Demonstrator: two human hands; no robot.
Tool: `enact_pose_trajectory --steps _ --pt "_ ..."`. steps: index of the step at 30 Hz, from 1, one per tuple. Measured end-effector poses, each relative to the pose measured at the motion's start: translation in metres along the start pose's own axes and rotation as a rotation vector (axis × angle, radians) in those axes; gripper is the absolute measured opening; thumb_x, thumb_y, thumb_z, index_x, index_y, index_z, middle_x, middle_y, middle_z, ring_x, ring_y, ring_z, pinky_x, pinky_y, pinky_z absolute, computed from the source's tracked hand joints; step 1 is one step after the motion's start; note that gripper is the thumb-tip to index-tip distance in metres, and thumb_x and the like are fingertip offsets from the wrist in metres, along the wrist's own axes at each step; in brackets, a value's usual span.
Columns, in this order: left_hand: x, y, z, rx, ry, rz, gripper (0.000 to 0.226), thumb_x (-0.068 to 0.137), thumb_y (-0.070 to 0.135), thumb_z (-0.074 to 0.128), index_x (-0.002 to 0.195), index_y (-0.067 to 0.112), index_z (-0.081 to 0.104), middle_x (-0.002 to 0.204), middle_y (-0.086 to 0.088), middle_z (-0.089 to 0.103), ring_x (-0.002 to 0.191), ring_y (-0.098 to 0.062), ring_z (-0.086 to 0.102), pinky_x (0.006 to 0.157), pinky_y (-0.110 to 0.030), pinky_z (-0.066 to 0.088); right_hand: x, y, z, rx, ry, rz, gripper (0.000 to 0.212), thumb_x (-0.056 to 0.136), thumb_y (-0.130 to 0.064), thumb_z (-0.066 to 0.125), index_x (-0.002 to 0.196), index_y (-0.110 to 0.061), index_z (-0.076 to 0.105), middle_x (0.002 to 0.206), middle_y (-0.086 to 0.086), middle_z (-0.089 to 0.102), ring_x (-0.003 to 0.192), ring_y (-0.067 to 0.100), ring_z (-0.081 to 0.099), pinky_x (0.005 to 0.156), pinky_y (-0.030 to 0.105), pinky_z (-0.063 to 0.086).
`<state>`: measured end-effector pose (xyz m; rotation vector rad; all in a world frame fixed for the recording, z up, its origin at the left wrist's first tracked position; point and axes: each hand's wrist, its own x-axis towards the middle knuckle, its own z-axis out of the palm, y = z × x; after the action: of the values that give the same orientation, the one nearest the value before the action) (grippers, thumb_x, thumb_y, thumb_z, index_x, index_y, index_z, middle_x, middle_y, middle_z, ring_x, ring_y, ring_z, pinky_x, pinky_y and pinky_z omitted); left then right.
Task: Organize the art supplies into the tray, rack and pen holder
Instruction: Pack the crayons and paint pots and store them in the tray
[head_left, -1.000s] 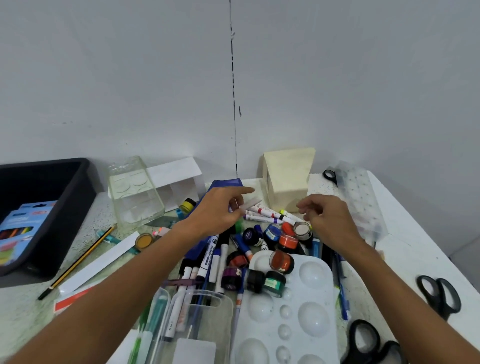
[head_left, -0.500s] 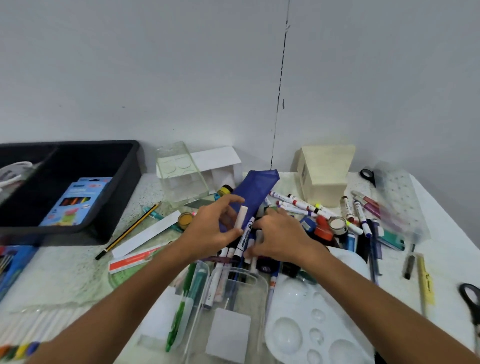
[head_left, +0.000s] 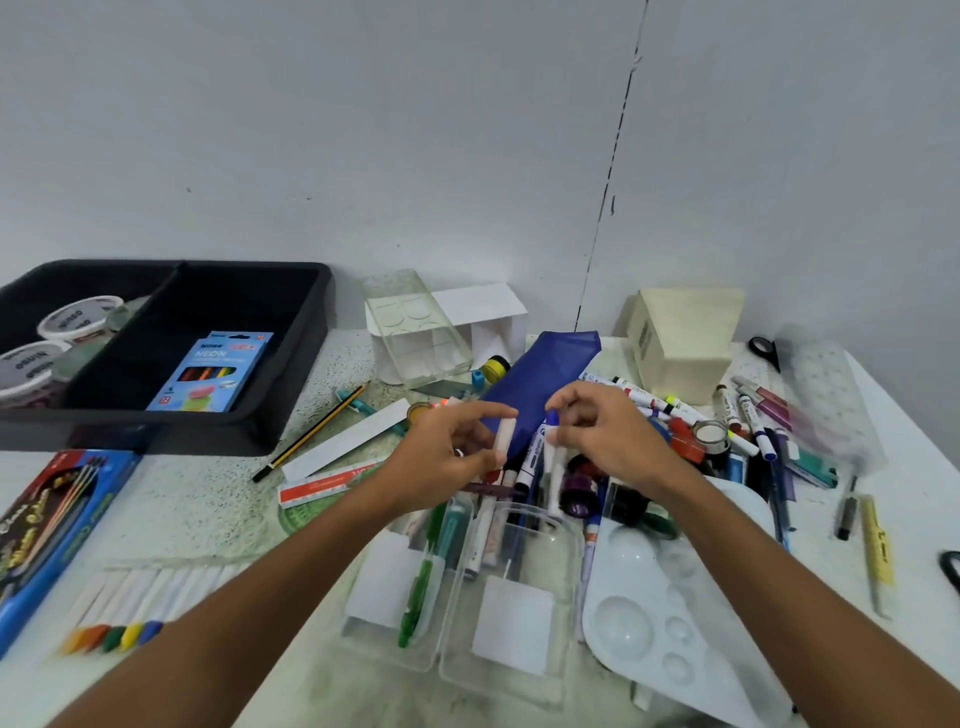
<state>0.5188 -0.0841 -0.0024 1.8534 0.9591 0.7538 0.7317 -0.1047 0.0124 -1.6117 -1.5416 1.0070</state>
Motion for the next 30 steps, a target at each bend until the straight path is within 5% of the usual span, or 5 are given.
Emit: enact_pose_trajectory --steps 6,14,20,25,30 --pt "-0.028 -0.008 -0.028 -0.045 -0.021 -0.023 0.042 0.084 -0.001 0.069 0.121 0.017 0.061 0.078 -0.009 0.067 0.073 -0.021 0.069 0.073 -0.036 0.058 -0.022 -0.029 0.027 0.249 -0.255 0.015 0.028 0.093 0.001 0.056 0.113 -0.015 0.067 0.073 0.012 0.061 0.063 0.016 0.063 0.055 0.024 0.047" --pt "-0.092 -0.034 -0.096 -0.031 0.016 -0.103 0.040 0.083 0.005 0.072 0.117 0.024 0.062 0.079 -0.008 0.068 0.075 -0.025 0.071 0.079 -0.046 0.057 -0.028 -0.065 0.103 0.279 -0.213 0.048 0.009 0.080 0.003 0.071 0.088 -0.001 0.072 0.062 0.005 0.065 0.052 0.010 0.050 0.050 0.019 0.044" --pt "-0.138 -0.046 -0.138 -0.069 -0.002 -0.201 0.034 0.083 0.000 0.069 0.109 0.023 0.062 0.077 -0.004 0.072 0.074 -0.024 0.072 0.074 -0.030 0.057 -0.031 -0.083 0.160 0.210 -0.403 0.110 0.027 0.088 0.011 0.055 0.099 -0.005 0.073 0.079 0.002 0.069 0.065 0.008 0.056 0.058 0.021 0.047" --pt "-0.158 -0.055 -0.156 0.006 0.000 -0.265 0.032 0.080 0.006 0.074 0.107 0.020 0.065 0.086 -0.001 0.070 0.067 -0.016 0.070 0.052 -0.018 0.047 -0.033 -0.096 0.196 0.086 -0.362 0.051 0.022 0.074 0.014 0.071 0.087 -0.003 0.068 0.075 0.008 0.069 0.068 0.015 0.061 0.061 0.027 0.050" --pt "-0.165 -0.065 -0.158 0.053 -0.003 -0.256 0.033 0.074 0.006 0.080 0.102 0.018 0.068 0.077 -0.002 0.074 0.070 -0.014 0.070 0.069 -0.025 0.057 -0.029 -0.103 0.211 -0.109 -0.410 0.028 0.011 0.076 0.001 0.076 0.085 -0.007 0.076 0.062 0.001 0.069 0.052 0.002 0.057 0.052 0.019 0.044"
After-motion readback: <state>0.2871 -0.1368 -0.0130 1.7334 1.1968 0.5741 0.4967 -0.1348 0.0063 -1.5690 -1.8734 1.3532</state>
